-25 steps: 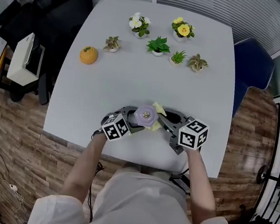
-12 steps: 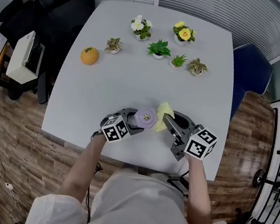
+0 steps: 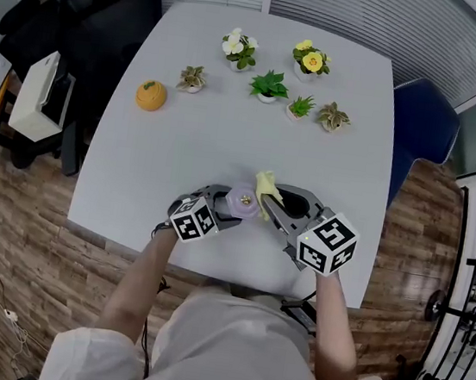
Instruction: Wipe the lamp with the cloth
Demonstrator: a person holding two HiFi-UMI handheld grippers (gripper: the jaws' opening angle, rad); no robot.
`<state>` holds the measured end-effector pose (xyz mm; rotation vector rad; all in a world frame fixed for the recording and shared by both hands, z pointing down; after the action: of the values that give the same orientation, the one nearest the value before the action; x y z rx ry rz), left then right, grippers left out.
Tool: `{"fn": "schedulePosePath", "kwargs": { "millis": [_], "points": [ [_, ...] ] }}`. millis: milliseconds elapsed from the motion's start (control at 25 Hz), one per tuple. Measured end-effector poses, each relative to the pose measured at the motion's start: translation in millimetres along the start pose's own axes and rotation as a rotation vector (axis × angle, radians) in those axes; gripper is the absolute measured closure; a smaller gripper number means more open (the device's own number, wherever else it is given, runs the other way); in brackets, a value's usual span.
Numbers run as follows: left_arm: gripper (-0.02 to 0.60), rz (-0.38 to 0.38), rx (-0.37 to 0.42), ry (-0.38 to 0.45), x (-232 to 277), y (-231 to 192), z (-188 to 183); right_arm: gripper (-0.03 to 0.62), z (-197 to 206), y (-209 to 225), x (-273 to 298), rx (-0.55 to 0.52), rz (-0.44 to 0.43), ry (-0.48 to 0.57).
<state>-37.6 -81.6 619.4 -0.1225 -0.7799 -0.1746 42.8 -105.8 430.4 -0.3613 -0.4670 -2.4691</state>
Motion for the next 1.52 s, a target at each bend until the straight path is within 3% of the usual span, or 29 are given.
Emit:
{"fn": "schedulePosePath", "kwargs": {
  "millis": [240,800,1520],
  "points": [
    [0.296,0.0,-0.002,-0.001,0.2,-0.6,0.3,0.53,-8.3,-7.6,18.0,-0.069,-0.019,-0.081],
    [0.296,-0.004,0.003,-0.001,0.4,0.3,-0.2,0.53,-18.0,-19.8,46.7,0.009,-0.084,-0.204],
    [0.296,0.003,-0.007,-0.008,-0.5,-0.8,-0.3,0.53,-26.0,-50.1,49.8,-0.057,-0.163,-0.206]
  ]
}}
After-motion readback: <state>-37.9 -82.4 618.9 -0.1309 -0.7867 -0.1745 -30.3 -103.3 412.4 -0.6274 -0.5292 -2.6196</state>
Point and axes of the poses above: the fingertips, and each gripper's own axes: x forward along the fingers, y to its right, z out of its underside, the point moved 3 cm from there along -x, backward along the fingers, and after that the axes turned 7 degrees about z, right-handed, at the moved point
